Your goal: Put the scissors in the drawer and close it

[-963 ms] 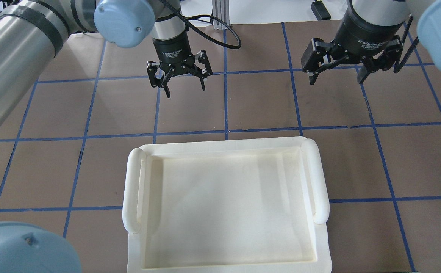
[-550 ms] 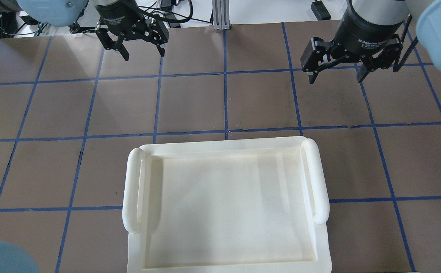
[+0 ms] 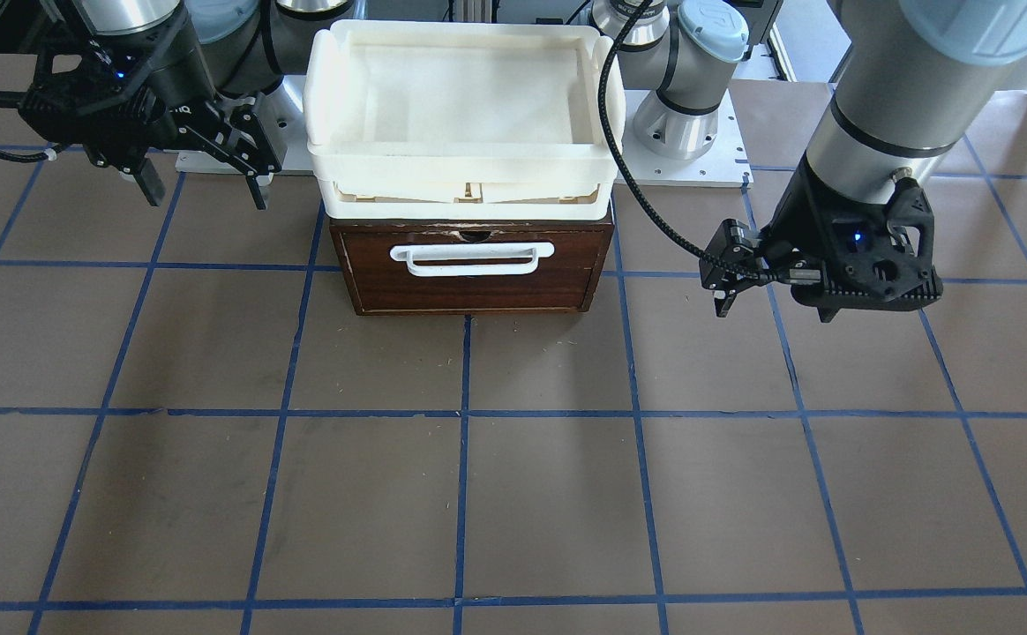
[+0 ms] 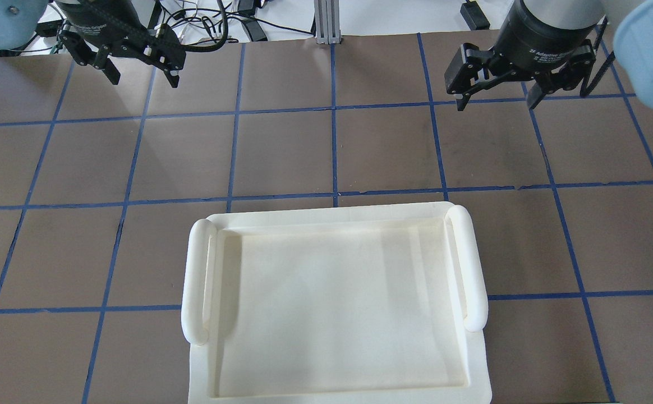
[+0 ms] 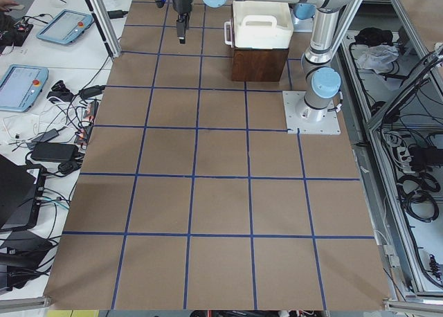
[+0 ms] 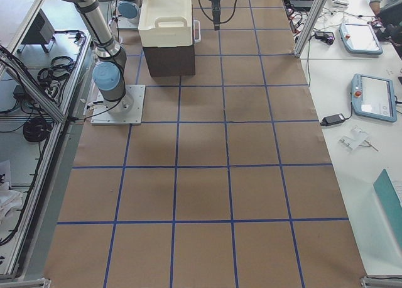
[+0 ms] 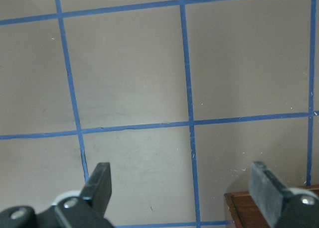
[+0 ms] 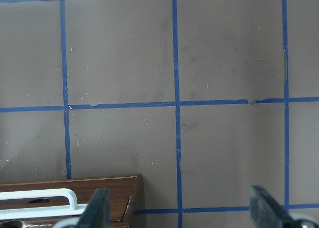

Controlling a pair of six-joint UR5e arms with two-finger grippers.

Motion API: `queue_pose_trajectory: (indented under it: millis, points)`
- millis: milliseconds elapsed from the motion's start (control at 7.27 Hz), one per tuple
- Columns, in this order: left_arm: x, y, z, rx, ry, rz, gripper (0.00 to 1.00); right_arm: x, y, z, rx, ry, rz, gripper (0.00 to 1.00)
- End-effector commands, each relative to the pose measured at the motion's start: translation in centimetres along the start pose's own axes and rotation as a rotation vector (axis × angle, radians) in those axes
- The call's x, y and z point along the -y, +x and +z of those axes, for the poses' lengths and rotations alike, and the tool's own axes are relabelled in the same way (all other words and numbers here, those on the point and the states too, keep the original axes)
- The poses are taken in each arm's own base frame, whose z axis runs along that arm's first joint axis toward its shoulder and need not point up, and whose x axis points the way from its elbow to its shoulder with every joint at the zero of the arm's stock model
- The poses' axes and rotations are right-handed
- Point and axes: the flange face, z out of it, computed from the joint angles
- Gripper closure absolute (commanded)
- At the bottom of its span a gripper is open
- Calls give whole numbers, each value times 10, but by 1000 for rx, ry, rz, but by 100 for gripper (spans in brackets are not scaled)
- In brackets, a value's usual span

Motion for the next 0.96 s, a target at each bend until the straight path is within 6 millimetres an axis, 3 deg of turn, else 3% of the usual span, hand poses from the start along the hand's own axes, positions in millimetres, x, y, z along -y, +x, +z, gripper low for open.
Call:
queue_pose_trajectory:
  millis: [0, 138, 413, 825]
  points:
    - [-20, -11, -11, -1, 11, -19, 0, 0, 0, -1, 0, 2, 0, 0]
    - [-30, -16, -11, -7, 11, -31, 0, -1, 0, -2, -3, 4, 0, 0]
    - [-50, -6, -3, -62, 3, -82, 0, -1, 0, -1, -1, -1, 2, 0]
    - [-57, -9, -6, -49, 17, -80, 0, -1, 0, 0, -2, -4, 3, 0]
